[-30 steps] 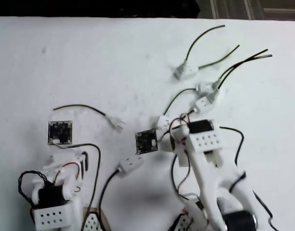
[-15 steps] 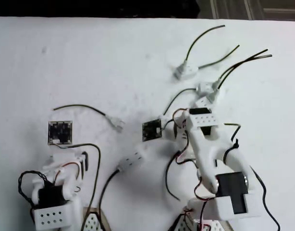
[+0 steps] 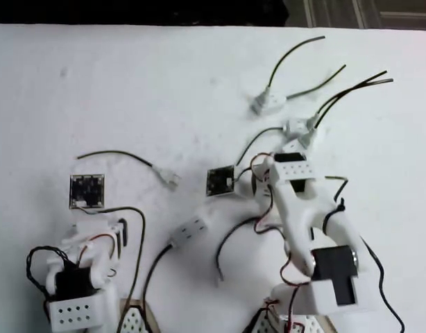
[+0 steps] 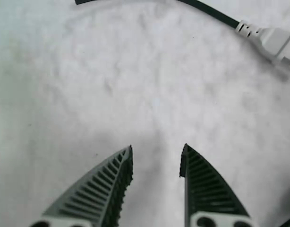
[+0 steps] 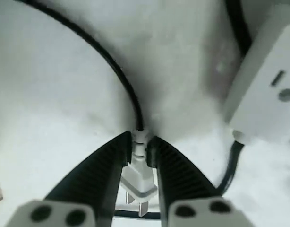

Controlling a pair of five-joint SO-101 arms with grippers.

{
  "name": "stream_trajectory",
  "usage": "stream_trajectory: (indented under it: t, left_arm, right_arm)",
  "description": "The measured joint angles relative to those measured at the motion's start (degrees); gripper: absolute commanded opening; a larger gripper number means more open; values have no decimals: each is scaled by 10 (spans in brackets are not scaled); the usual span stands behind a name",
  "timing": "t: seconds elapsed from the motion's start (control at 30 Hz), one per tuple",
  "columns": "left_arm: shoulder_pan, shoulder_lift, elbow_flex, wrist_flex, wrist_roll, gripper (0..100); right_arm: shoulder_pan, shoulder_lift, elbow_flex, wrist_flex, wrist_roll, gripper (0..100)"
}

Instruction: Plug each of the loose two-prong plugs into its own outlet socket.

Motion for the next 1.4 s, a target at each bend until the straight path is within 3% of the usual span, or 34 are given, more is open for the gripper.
stream_trajectory:
  t: [0.3, 0.6, 0.87, 1.1, 1.4]
  left_arm:
    - [0, 0, 0, 0, 0, 177]
    - [0, 0, 0, 0, 0, 177]
    - [0, 0, 0, 0, 0, 177]
    - [0, 0, 0, 0, 0, 177]
    - [0, 0, 0, 0, 0, 177]
  right_arm:
    - [-2, -187, 1, 46, -123, 17]
    - [-27, -302, -11, 41, -353, 17]
    - [-62, -238, -17, -3, -549, 18]
    - [-93, -97, -17, -33, -620, 19]
    - [-155, -52, -18, -45, -719, 246]
